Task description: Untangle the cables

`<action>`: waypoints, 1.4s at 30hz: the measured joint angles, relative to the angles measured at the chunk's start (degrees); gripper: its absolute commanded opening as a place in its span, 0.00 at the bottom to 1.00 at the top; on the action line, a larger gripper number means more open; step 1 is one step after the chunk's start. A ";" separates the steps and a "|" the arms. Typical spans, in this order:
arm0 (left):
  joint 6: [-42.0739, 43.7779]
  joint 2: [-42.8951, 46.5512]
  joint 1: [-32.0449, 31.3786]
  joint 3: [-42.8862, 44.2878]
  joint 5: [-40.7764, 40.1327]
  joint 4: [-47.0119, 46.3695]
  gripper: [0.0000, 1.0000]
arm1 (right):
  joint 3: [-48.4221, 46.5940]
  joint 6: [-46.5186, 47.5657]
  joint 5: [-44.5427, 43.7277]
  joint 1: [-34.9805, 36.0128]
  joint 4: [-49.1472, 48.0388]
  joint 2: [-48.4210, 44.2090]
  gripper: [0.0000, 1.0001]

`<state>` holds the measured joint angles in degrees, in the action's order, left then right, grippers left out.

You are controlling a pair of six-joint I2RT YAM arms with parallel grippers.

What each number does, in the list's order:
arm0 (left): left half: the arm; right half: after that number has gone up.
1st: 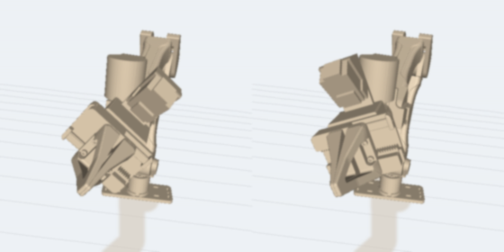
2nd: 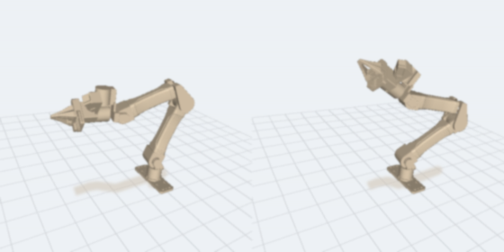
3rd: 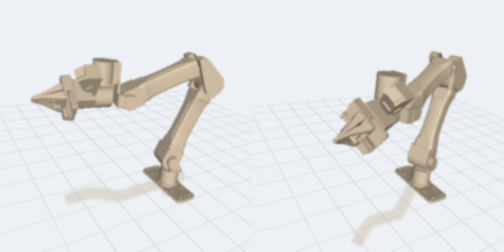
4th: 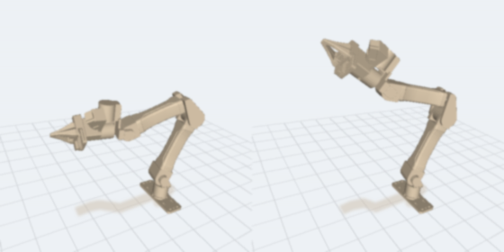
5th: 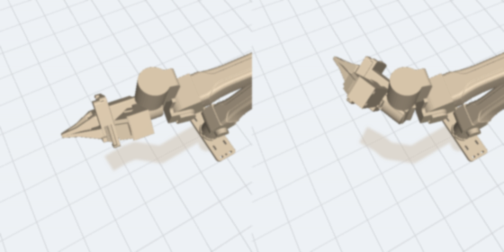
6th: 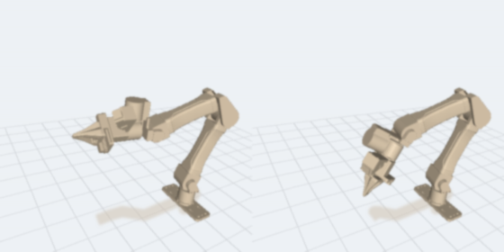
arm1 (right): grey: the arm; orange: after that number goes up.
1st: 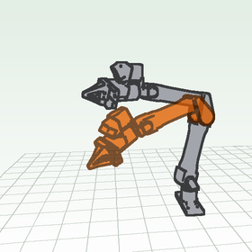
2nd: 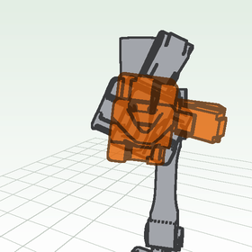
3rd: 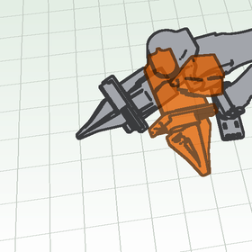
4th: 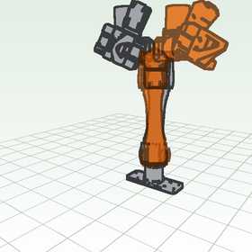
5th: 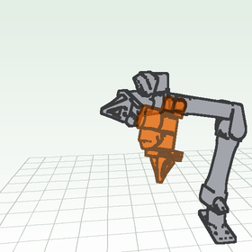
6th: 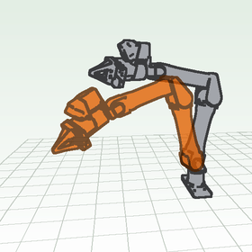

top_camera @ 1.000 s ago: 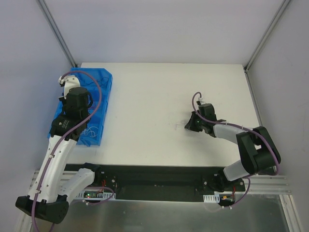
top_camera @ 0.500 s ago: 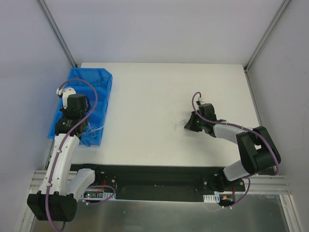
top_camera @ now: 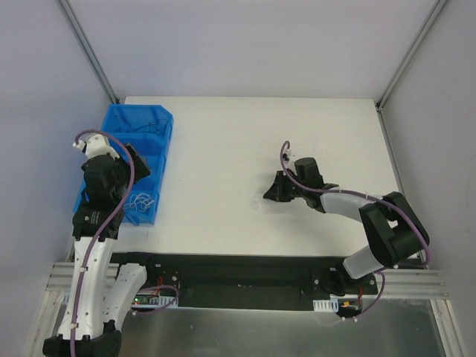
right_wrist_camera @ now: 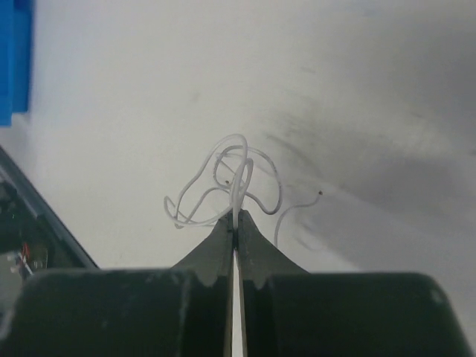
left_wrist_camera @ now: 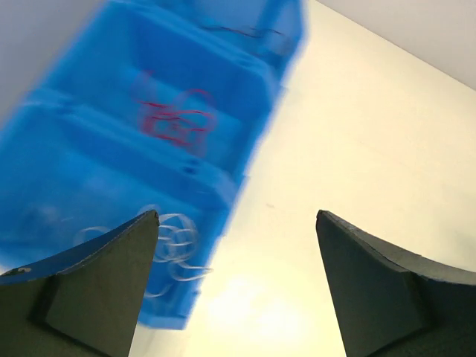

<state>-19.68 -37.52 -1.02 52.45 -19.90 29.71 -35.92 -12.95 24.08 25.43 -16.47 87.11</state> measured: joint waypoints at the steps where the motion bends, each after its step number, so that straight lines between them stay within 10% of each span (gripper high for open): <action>1: -0.35 -0.76 0.00 -0.11 4.72 -1.51 0.84 | -0.44 0.83 0.87 1.55 -0.13 0.02 0.01; 6: -4.04 -7.06 0.00 -4.85 25.92 -10.25 0.70 | -3.02 6.10 2.14 9.44 0.17 -0.24 0.01; 13: -13.75 -17.81 -10.56 -20.76 47.98 -27.63 0.80 | -3.10 8.02 3.65 10.49 -0.39 -1.05 0.01; 21: -17.35 -36.81 -32.68 -18.80 50.95 -40.72 0.64 | -3.06 7.87 6.08 10.45 -2.51 -1.03 0.01; 26: -20.87 -43.32 -33.18 -18.38 51.54 -49.05 0.59 | -2.95 7.87 6.67 10.45 -3.17 -1.03 0.01; 35: -24.90 -52.09 -36.11 -14.84 57.48 -58.34 0.00 | -2.78 7.89 5.77 10.45 -3.61 -1.14 0.01; 42: -24.46 -48.68 -36.13 -14.86 59.80 -59.45 0.00 | -1.16 10.36 -11.39 11.06 2.60 -7.96 0.10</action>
<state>-44.14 -86.19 -37.15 37.58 39.90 -29.74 -37.08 -2.59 12.69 36.49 -13.87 79.15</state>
